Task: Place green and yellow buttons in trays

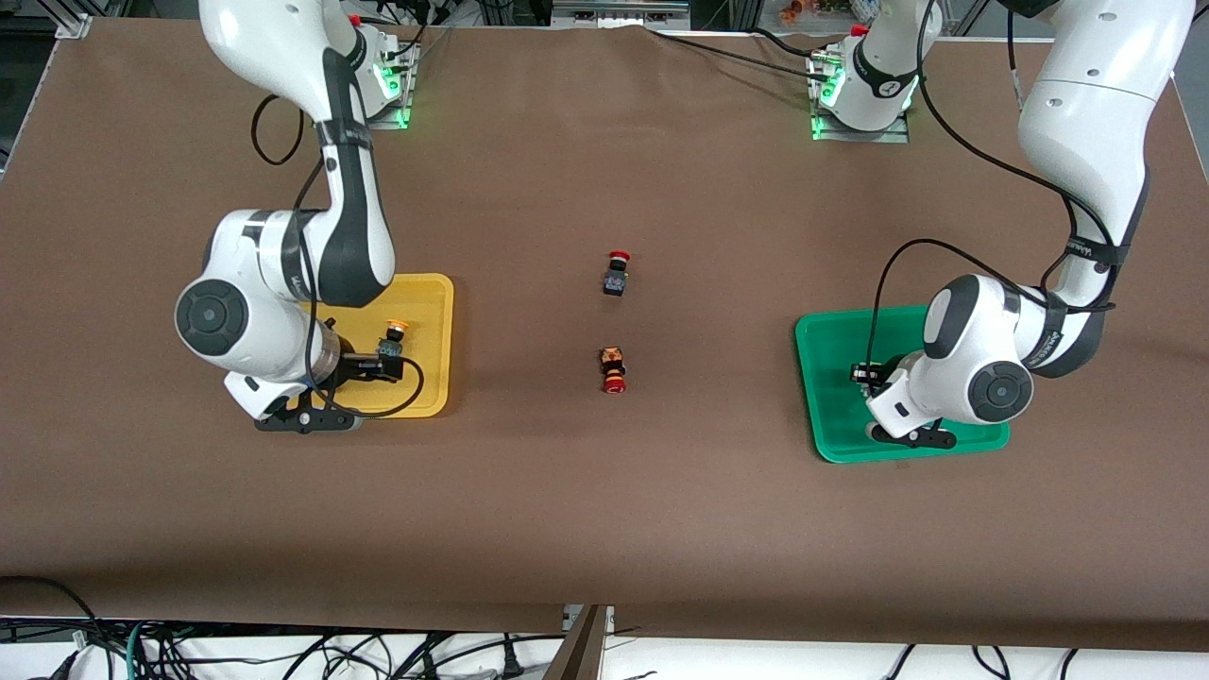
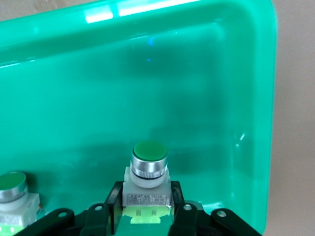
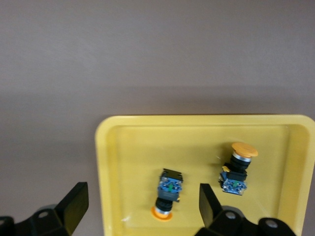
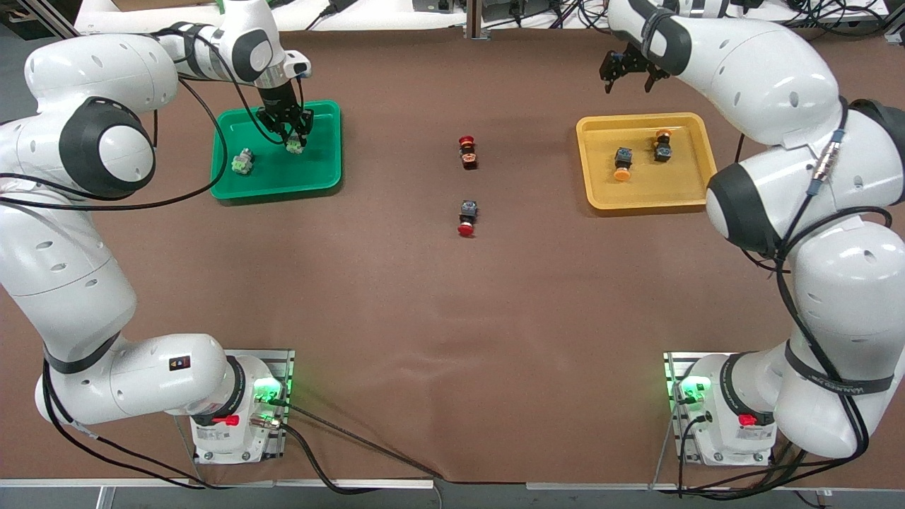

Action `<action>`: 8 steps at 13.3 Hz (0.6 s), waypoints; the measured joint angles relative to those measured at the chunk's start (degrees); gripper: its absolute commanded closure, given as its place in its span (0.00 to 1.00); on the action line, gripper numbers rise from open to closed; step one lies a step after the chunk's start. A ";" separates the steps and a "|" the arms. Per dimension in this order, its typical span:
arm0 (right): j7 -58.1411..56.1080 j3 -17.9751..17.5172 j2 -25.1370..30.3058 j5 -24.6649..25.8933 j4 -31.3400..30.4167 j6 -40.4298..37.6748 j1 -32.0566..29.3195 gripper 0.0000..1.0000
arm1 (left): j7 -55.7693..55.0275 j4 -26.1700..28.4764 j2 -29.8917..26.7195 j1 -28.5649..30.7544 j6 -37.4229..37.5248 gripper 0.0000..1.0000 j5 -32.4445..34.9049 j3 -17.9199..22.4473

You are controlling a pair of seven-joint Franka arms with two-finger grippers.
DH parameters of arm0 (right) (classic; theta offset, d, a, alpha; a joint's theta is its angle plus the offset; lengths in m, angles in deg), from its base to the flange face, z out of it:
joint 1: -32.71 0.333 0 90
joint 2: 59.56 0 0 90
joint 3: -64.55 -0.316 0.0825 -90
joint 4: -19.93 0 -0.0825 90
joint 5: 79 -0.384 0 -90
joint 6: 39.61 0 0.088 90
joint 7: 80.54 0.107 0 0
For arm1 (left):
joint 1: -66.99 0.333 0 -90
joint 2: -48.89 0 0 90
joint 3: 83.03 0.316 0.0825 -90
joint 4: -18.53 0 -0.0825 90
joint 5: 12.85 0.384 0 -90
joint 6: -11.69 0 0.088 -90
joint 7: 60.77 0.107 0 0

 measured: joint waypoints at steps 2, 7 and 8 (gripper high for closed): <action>0.00 0.02 3.09 0.12 0.20 -1.36 0.24 0.01 | 0.10 0.50 0.20 0.12 -0.39 0.34 0.00 -0.07; -0.03 0.77 6.35 3.82 -0.76 -4.39 0.20 0.01 | 0.10 -0.61 -0.04 0.07 -0.61 0.00 0.00 -0.65; -0.08 0.83 6.91 4.66 -1.39 -4.44 0.19 0.01 | 0.10 -1.49 -0.36 0.03 -0.28 0.00 0.00 -0.81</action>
